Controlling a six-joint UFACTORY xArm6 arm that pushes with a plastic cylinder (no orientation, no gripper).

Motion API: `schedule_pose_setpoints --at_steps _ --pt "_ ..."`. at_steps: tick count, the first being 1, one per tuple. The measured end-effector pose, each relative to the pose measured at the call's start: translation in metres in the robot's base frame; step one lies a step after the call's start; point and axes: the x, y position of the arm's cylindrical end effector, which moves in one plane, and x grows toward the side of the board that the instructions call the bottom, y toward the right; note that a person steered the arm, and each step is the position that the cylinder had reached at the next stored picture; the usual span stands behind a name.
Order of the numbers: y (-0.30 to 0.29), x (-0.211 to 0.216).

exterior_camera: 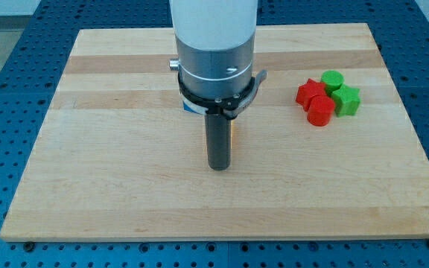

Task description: Move the yellow blocks towards the center

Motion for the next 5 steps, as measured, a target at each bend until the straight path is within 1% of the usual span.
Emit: schedule_pose_setpoints --at_steps 3,5 --pt "0.0 -0.026" --pt "-0.005 -0.03"
